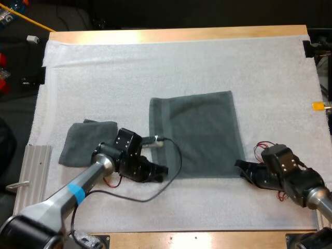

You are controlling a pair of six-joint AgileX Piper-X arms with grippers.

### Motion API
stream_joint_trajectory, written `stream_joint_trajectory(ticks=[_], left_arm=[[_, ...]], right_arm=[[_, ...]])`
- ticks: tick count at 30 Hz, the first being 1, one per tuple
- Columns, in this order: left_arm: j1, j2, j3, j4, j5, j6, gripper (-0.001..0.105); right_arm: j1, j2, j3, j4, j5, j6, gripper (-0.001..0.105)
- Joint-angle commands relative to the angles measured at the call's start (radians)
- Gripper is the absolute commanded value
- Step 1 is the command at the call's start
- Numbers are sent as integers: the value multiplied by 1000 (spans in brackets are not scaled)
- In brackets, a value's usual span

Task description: Pick towel from pile, fold and stack

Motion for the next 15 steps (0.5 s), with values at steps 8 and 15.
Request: stream_joint_trajectory(ticks=[8, 15], left_arm=[[-111, -221, -3, 180, 13, 70, 0], [-146, -287, -3, 207, 8, 70, 0]], right_arm=[[68, -168, -91, 308, 3, -103, 0], [175, -259, -93, 354, 14, -16, 0]])
